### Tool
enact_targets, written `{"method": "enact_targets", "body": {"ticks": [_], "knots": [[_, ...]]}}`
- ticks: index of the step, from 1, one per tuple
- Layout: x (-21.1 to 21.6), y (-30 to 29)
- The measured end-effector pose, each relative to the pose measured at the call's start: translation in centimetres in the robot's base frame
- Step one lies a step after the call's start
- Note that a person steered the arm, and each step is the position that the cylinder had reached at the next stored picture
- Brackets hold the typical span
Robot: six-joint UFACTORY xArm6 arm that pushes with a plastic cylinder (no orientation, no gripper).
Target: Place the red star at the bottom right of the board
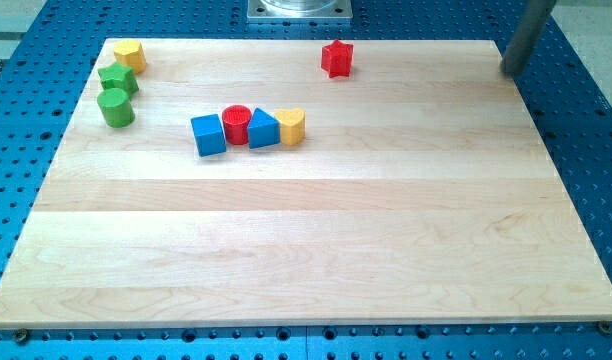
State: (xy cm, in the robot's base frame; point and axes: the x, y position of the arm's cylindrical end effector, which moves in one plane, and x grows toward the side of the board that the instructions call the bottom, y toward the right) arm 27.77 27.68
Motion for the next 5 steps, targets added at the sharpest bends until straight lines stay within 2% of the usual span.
{"method": "enact_targets", "body": {"ticks": [1, 4, 5], "knots": [[0.8, -2.1], [0.7, -2.2], [0.7, -4.7]]}}
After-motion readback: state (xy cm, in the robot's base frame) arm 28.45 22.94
